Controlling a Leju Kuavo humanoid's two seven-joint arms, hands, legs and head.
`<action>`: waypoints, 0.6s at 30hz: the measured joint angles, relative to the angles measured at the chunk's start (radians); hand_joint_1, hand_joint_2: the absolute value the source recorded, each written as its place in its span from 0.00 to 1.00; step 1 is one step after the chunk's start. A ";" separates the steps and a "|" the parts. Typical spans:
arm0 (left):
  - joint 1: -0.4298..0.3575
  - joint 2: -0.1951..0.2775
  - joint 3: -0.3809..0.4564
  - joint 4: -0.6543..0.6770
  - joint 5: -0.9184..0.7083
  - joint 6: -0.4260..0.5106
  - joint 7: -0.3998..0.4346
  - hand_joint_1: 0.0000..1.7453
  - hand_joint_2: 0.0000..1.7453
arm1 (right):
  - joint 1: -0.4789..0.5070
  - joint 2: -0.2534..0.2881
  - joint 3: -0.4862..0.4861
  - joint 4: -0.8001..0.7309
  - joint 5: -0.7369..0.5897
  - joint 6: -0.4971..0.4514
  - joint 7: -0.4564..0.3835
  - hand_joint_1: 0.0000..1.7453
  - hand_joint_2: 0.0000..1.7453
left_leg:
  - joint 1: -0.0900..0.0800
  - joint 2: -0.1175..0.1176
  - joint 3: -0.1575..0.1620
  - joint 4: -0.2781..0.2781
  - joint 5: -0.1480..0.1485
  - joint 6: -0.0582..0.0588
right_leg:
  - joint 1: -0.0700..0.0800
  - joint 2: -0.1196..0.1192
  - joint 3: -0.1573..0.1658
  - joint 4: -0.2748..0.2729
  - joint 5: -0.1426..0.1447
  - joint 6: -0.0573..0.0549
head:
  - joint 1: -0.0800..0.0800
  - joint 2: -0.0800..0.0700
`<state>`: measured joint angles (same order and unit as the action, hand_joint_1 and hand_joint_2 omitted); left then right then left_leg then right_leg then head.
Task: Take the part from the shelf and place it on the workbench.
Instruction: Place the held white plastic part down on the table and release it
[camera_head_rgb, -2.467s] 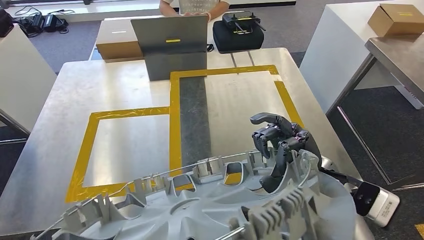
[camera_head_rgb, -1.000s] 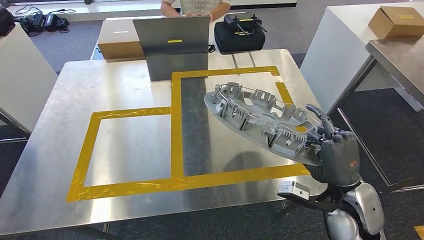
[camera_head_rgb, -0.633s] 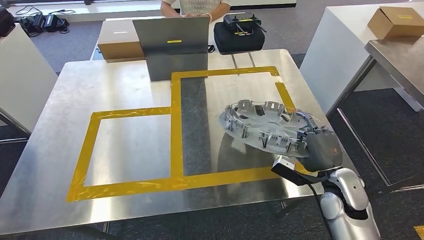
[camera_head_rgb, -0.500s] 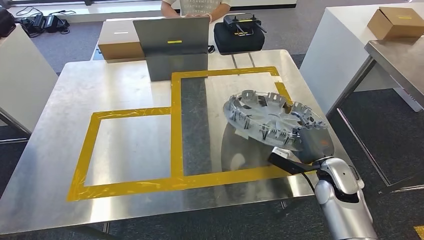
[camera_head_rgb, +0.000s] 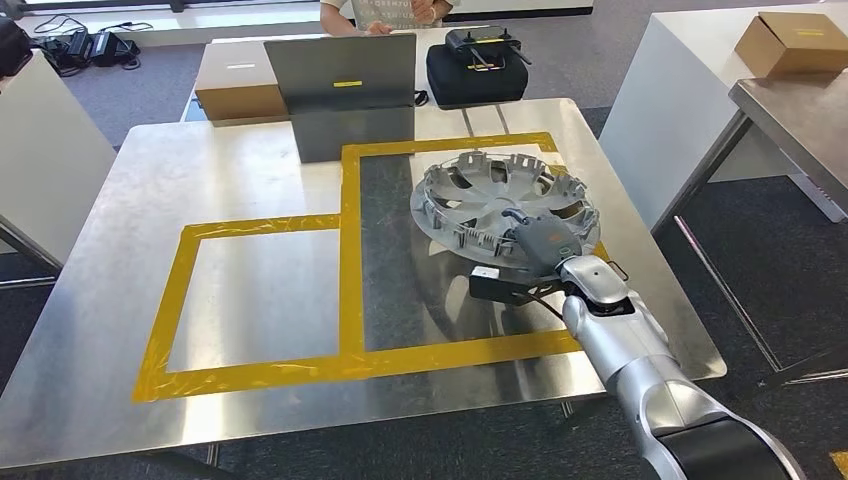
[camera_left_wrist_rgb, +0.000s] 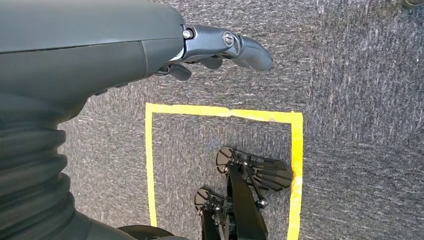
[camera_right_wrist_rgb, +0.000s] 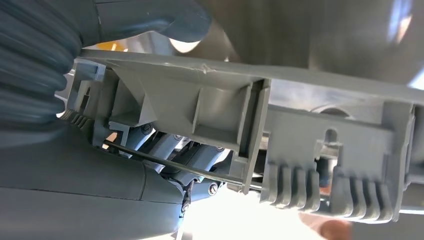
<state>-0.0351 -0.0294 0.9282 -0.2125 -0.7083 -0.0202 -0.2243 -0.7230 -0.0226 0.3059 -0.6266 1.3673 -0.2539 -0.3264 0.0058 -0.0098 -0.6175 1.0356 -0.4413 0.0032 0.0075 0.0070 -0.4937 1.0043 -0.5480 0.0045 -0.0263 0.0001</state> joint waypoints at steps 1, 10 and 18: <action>0.000 0.000 0.002 0.000 0.000 0.000 -0.001 0.00 1.00 | -0.014 0.015 0.016 0.019 0.003 0.005 -0.002 1.00 1.00 | 0.000 0.000 0.000 0.000 0.000 0.000 | 0.000 0.000 0.000 0.000 0.000 0.000 | 0.000 0.000; -0.006 0.000 0.022 0.000 0.000 0.008 -0.007 0.00 1.00 | -0.115 0.146 0.134 0.130 0.005 0.069 -0.012 1.00 1.00 | 0.001 0.001 0.000 -0.002 0.001 -0.002 | 0.000 0.000 -0.002 0.000 0.001 -0.002 | 0.000 0.000; -0.008 -0.001 0.023 0.001 -0.003 -0.009 -0.006 0.00 1.00 | -0.136 0.190 0.170 0.170 -0.024 0.079 -0.002 0.00 0.00 | 0.001 0.000 0.000 -0.002 0.002 -0.002 | 0.000 0.000 -0.002 0.000 0.001 -0.002 | 0.000 0.000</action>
<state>-0.0436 -0.0305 0.9511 -0.2117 -0.7115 -0.0289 -0.2305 -0.8591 0.1679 0.4758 -0.4561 1.3434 -0.1753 -0.3281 0.0063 -0.0096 -0.6175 1.0340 -0.4398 0.0009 0.0074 0.0070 -0.4956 1.0044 -0.5474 0.0023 -0.0263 0.0000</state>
